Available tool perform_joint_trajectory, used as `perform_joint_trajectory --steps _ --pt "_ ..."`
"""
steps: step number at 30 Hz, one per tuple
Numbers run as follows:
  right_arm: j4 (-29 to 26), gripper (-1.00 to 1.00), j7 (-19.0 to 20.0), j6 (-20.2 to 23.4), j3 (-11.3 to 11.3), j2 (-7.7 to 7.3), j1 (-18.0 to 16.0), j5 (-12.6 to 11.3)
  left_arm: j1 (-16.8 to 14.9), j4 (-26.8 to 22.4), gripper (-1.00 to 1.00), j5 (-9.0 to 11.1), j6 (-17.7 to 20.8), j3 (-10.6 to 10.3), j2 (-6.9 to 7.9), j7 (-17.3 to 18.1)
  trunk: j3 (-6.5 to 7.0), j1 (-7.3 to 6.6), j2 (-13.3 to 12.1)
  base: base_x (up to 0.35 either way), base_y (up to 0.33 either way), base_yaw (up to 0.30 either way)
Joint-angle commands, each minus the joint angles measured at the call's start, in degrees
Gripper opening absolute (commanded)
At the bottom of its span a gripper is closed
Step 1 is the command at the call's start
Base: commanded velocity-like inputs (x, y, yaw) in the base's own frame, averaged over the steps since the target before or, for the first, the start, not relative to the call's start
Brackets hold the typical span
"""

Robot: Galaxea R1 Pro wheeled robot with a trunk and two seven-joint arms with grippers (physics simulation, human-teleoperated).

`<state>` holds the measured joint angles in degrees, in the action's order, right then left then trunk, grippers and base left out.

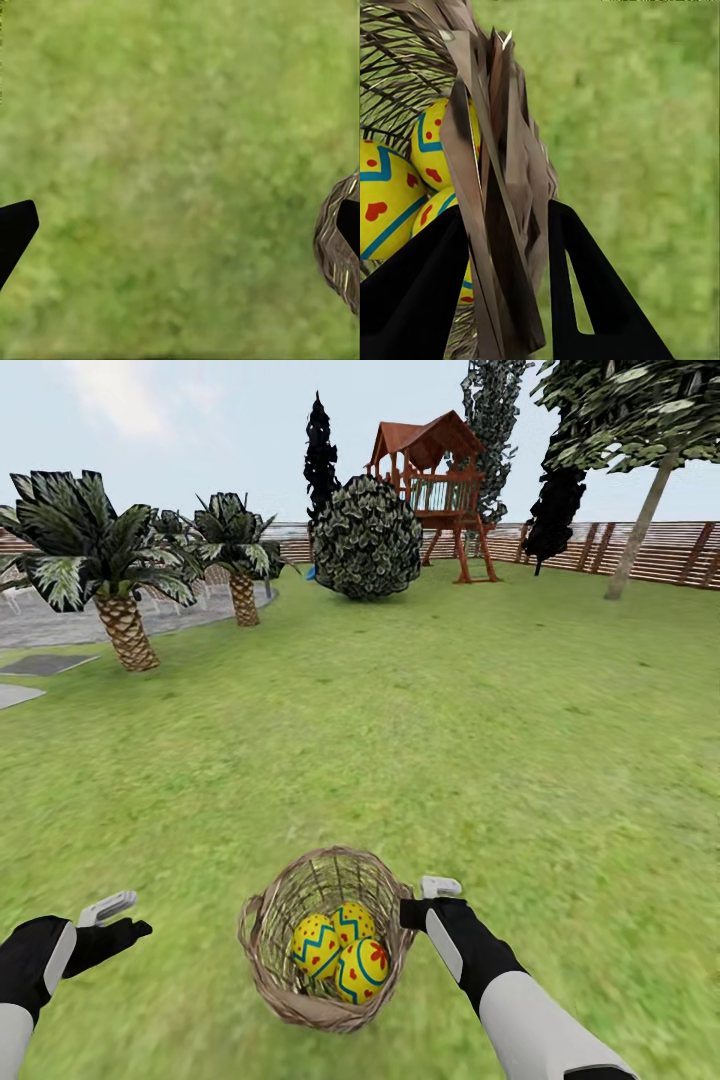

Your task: Take the three Easter eggs out of the wicker basket on the lawn in the garden, then place them on the lawn next to a single tree (choose any tree) so that all three eggs are next to the same tree and none are left in the basket.

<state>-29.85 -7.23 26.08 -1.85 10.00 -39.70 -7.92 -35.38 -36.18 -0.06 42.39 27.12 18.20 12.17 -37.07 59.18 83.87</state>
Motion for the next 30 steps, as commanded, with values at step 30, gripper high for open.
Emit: perform_joint_trajectory --steps 30 --pt "-0.12 -1.00 -0.50 0.19 -0.17 0.00 -0.03 -0.88 -0.04 -0.09 1.00 -0.03 0.41 0.22 -0.34 0.23 6.98 -6.60 -12.02 0.000 0.000 -0.149"
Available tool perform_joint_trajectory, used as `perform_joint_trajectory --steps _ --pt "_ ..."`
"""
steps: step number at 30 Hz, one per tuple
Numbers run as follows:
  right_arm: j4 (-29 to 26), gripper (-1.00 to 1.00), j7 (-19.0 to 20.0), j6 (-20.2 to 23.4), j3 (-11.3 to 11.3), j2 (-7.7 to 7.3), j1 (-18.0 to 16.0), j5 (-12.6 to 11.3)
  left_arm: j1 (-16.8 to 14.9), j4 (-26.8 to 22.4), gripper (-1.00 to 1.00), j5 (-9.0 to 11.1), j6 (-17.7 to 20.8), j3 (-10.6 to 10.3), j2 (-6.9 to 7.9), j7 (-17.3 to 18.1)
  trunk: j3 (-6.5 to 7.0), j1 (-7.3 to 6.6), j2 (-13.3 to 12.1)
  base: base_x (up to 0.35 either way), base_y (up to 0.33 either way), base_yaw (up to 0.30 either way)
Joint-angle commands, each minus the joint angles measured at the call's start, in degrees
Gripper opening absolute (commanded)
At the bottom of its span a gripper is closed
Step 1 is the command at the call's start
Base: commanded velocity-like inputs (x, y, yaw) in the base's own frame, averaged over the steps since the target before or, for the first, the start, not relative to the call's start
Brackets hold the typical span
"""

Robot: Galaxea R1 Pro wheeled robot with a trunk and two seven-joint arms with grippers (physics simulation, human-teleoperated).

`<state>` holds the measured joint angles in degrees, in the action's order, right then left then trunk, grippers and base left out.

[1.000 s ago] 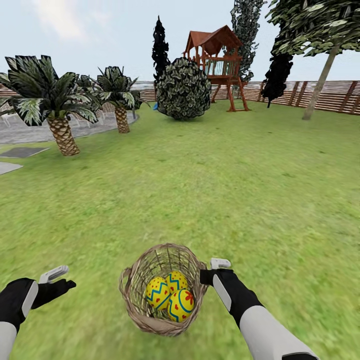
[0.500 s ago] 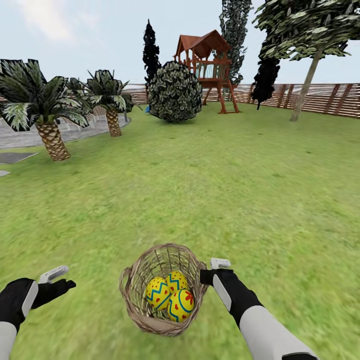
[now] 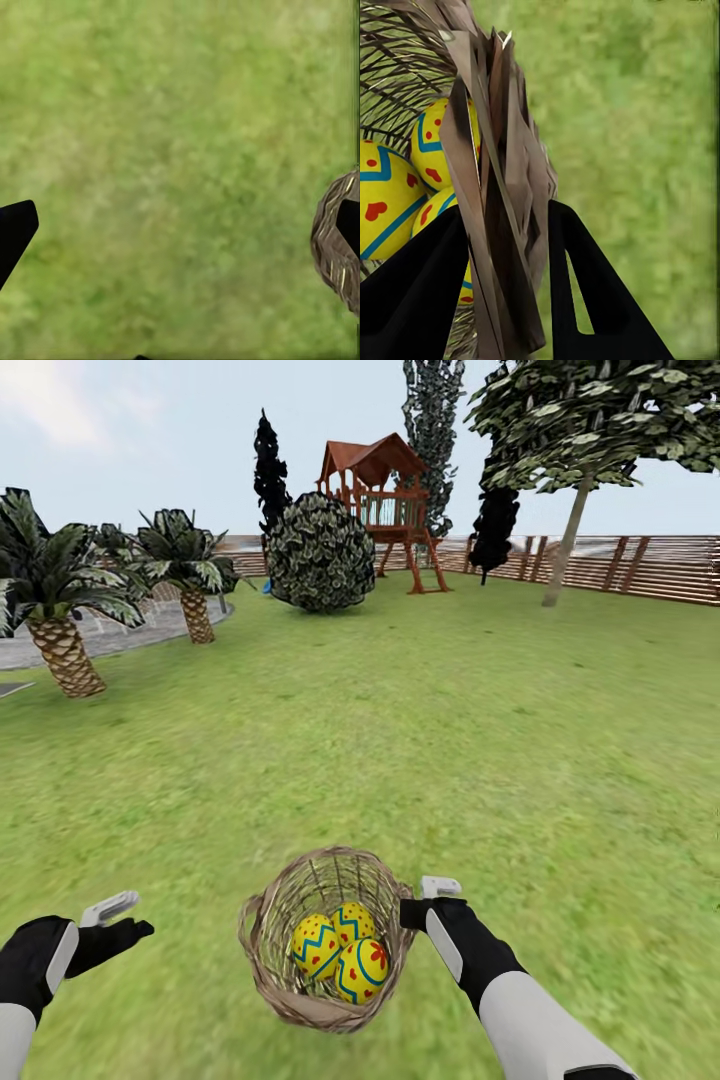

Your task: Take the three Easter eggs out of the wicker basket on the lawn in the garden, then place them on the lawn next to a single tree (choose any tree) so that all three eggs are next to the same tree and none are left in the basket.

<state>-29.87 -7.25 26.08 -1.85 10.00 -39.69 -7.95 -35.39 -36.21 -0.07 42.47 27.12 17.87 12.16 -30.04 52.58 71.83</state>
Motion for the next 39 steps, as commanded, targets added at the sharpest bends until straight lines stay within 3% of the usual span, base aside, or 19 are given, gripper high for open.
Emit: perform_joint_trajectory --steps 1,16,22,31,35,39 --pt "-0.10 -1.00 -0.48 0.18 -0.17 0.00 -0.04 -0.84 -0.03 -0.08 1.00 -0.02 0.33 0.21 -0.02 0.23 0.20 -0.23 -0.38 0.000 0.000 -0.186" --pt "-0.10 -1.00 -0.48 0.14 -0.17 0.00 -0.04 -0.85 -0.03 -0.03 1.00 0.07 0.33 0.21 -0.11 0.32 3.58 -3.52 -6.40 0.000 0.000 -0.120" --pt "-0.10 -1.00 -0.48 0.11 -0.15 0.00 -0.04 -0.85 -0.03 -0.08 1.00 -0.01 0.25 0.16 -0.36 0.37 3.58 -3.52 -6.40 0.057 0.000 0.000" --pt "-0.10 -1.00 -0.48 0.04 -0.10 0.00 -0.04 -0.93 -0.03 -0.09 1.00 -0.02 0.25 0.13 -0.38 0.32 3.58 -3.52 -6.40 0.307 0.000 0.000" --pt "-0.10 -1.00 -0.41 0.11 1.79 0.00 -0.04 -0.93 -0.03 -0.09 1.00 -0.02 0.25 0.10 -0.38 0.32 3.67 -3.52 -6.40 0.316 0.000 -0.189" --pt "-0.10 -1.00 -0.40 0.11 2.02 0.00 -0.04 -0.93 -0.03 -0.09 1.00 -0.06 0.25 0.12 -0.38 0.32 3.79 -3.52 -6.40 0.317 0.000 -0.254"
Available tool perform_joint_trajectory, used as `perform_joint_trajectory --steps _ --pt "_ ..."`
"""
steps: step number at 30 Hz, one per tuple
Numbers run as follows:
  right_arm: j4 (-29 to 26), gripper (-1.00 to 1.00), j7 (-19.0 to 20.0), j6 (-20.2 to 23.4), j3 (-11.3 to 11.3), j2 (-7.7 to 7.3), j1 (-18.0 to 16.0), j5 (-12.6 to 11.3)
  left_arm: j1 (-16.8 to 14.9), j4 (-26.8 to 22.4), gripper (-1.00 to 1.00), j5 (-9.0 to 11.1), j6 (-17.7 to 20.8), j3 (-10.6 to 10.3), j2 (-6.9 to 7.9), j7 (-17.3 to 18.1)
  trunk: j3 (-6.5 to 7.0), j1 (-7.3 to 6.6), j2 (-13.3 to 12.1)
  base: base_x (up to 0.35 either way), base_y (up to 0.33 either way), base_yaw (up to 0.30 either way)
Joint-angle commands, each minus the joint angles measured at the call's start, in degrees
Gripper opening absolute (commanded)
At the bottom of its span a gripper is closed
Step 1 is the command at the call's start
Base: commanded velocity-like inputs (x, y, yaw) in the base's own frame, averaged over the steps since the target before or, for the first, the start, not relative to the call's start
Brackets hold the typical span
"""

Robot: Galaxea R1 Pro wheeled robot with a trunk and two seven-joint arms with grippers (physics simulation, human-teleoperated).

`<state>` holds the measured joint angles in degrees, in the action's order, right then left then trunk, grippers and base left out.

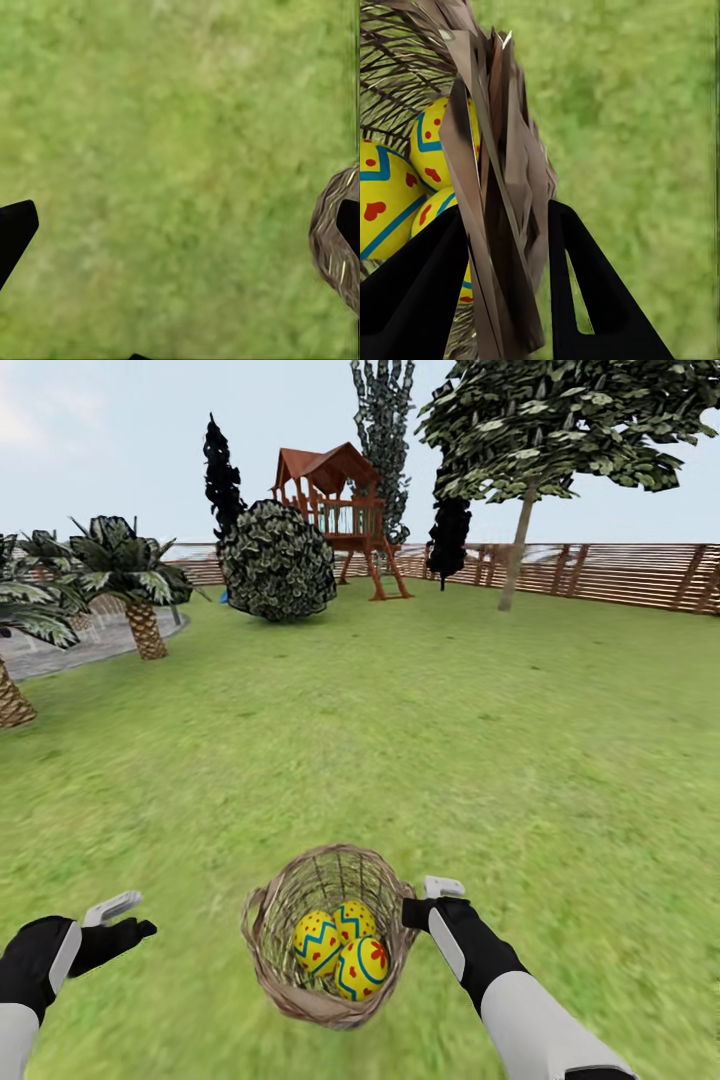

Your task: Take the three Easter eggs out of the wicker basket on the lawn in the garden, then place them on the lawn next to a single tree (choose any tree) so that all three eggs are next to the same tree and none are left in the basket.

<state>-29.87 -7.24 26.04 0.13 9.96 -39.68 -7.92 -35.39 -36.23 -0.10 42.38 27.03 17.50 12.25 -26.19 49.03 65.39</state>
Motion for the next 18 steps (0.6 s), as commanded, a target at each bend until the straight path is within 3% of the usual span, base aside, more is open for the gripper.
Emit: perform_joint_trajectory --steps 1,5,13,18 --pt "-0.10 -1.00 -0.43 0.16 0.04 0.04 -0.05 -0.95 -0.03 -0.07 1.00 -0.05 0.33 0.20 -0.01 0.23 -0.03 0.04 0.04 0.318 0.000 -0.256" --pt "-0.10 -1.00 -0.46 0.16 0.04 0.04 -0.05 -0.95 -0.03 -0.07 1.00 -0.07 0.33 0.17 -0.01 0.23 0.05 0.04 0.04 0.318 0.000 -0.171" --pt "-0.10 -1.00 -0.48 0.08 -0.05 0.04 -0.05 -0.95 -0.03 -0.07 1.00 -0.07 0.33 0.13 -0.01 0.23 0.08 0.04 0.04 0.318 0.000 -0.011" --pt "-0.10 -1.00 -0.47 0.15 0.04 0.04 -0.05 -0.95 -0.03 -0.07 1.00 -0.07 0.33 0.13 0.02 0.23 0.33 0.04 0.04 0.318 0.000 -0.184"
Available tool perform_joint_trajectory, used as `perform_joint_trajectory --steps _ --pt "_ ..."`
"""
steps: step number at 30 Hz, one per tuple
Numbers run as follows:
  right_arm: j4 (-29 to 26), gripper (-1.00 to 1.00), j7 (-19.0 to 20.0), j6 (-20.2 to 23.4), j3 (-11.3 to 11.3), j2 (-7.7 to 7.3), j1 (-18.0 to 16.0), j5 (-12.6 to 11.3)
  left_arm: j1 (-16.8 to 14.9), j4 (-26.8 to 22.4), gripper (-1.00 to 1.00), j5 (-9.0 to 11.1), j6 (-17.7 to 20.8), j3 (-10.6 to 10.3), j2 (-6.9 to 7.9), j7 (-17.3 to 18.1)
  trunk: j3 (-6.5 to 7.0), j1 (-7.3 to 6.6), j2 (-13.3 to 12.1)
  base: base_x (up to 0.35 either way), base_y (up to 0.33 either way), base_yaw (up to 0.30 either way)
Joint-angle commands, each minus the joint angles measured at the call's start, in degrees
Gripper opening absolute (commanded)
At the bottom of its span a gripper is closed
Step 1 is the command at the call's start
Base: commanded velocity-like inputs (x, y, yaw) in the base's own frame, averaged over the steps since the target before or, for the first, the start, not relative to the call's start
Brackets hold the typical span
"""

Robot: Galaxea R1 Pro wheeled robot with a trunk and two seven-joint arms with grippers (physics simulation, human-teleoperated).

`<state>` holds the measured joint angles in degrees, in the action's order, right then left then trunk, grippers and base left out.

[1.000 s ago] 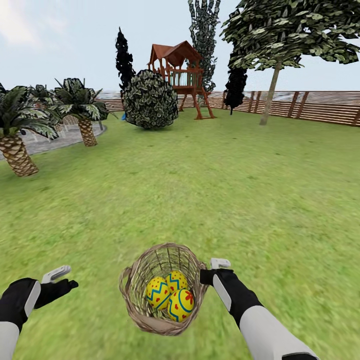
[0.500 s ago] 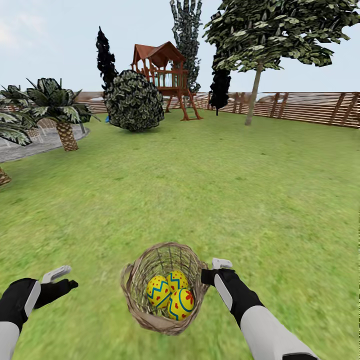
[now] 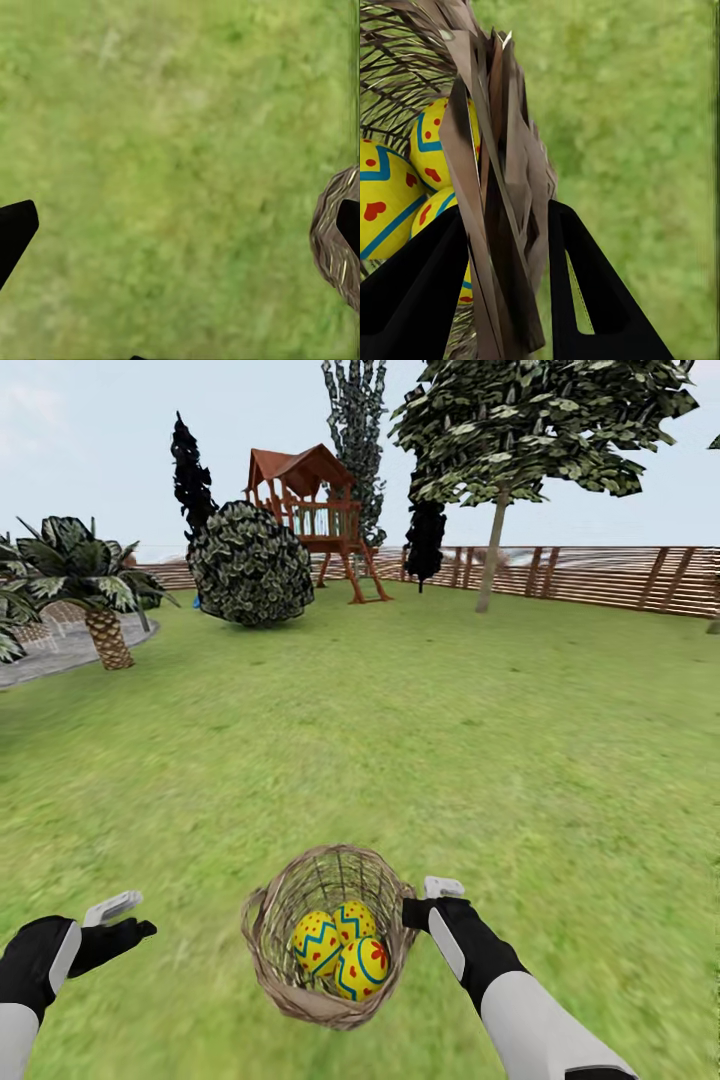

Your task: Take the three Easter eggs out of the wicker basket on the lawn in the garden, then place them on the lawn next to a single tree (choose any tree) so that all three eggs are next to the same tree and none are left in the basket.

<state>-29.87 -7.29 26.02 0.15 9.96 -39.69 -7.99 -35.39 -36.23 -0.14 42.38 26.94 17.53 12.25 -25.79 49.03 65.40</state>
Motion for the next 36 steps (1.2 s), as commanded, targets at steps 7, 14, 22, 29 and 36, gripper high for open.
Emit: perform_joint_trajectory --steps 7,14,22,29,36 --pt "-0.10 -1.00 -0.44 0.14 -0.02 0.04 -0.04 -0.89 -0.03 -0.07 1.00 -0.03 0.33 0.21 -0.03 0.24 0.03 0.04 0.04 0.318 0.000 -0.078" --pt "-0.10 -1.00 -0.44 0.17 0.03 0.04 -0.04 -0.89 -0.03 -0.07 1.00 -0.03 0.33 0.21 0.03 0.28 0.03 0.04 0.04 0.318 0.000 0.000" --pt "-0.10 -1.00 -0.44 0.10 -0.02 0.04 -0.04 -0.89 -0.03 -0.06 1.00 0.05 0.33 0.21 -0.02 0.29 0.16 0.04 0.04 0.318 0.000 -0.069" --pt "-0.10 -1.00 -0.44 0.16 -0.04 0.04 -0.04 -0.89 -0.03 -0.07 1.00 0.00 0.33 0.18 -0.84 0.24 0.17 0.04 0.04 0.318 0.000 -0.003" --pt "-0.10 -1.00 -0.44 0.09 -0.06 0.04 -0.04 -0.89 -0.03 -0.07 1.00 -0.08 0.33 0.13 -1.19 0.24 0.17 0.04 0.04 0.318 0.000 0.000"
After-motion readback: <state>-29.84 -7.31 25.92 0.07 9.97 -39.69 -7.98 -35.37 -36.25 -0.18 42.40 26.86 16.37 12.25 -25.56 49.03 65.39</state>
